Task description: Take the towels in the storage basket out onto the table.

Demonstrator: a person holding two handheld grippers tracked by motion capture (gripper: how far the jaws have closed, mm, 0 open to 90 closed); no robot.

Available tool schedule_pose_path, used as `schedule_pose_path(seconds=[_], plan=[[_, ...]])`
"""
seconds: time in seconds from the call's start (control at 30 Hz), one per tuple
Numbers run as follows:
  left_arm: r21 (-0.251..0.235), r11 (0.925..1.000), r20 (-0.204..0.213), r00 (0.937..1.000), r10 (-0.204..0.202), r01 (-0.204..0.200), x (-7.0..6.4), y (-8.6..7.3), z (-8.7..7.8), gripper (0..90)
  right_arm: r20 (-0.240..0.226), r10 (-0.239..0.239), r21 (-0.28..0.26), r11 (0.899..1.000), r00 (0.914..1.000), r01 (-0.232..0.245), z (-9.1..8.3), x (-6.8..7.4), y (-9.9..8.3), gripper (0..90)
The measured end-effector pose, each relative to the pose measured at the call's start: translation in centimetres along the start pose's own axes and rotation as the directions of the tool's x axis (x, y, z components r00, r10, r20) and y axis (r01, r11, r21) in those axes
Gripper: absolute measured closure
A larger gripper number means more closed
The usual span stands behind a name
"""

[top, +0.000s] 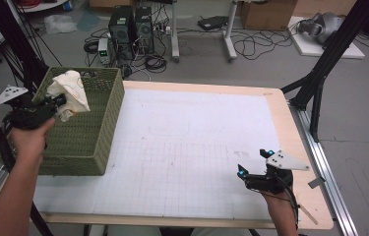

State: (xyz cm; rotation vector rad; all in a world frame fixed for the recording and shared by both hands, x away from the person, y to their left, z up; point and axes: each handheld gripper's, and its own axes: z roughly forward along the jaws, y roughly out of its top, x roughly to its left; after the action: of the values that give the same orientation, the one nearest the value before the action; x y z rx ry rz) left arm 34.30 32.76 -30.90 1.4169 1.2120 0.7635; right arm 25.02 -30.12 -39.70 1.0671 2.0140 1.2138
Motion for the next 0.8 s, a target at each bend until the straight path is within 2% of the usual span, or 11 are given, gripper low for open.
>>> schedule_pose_path(seconds=[0.2, 0.37, 0.43, 0.57, 0.77, 0.8], plan=[[-0.055, 0.9974, 0.063, 0.9967, 0.05, -0.047, -2.5, 1.3, -0.7, 75.3, -0.002, 0.001, 0.001, 1.0, 1.0, -0.001, 0.0, 0.1, 0.0, 7.3], [-0.076, 0.9947, 0.128, 0.9888, 0.078, -0.068, -4.5, 2.0, -0.8, 75.4, -0.001, -0.006, -0.004, 1.0, 1.0, 0.006, 0.0, 0.1, 0.1, 7.3], [-0.084, 0.9938, 0.16, 0.9833, 0.086, -0.073, -5.4, 2.1, -0.8, 75.4, 0.001, -0.008, -0.005, 1.0, 1.0, 0.008, 0.0, 0.0, 0.1, 7.3], [-0.089, 0.9925, 0.228, 0.9684, 0.102, -0.084, -7.3, 2.0, -0.5, 75.4, -0.002, -0.007, -0.002, 1.0, 1.0, 0.007, 0.0, 0.1, 0.1, 7.3], [-0.085, 0.9891, 0.318, 0.9375, 0.141, -0.12, -10.4, 1.4, 0.2, 75.4, -0.002, -0.008, 0.0, 1.0, 1.0, 0.008, 0.0, 0.1, 0.1, 7.3], [-0.085, 0.9891, 0.318, 0.9375, 0.141, -0.12, -10.4, 1.4, 0.2, 75.4, -0.002, -0.009, 0.001, 1.0, 1.0, 0.009, 0.0, 0.1, 0.1, 7.3]])
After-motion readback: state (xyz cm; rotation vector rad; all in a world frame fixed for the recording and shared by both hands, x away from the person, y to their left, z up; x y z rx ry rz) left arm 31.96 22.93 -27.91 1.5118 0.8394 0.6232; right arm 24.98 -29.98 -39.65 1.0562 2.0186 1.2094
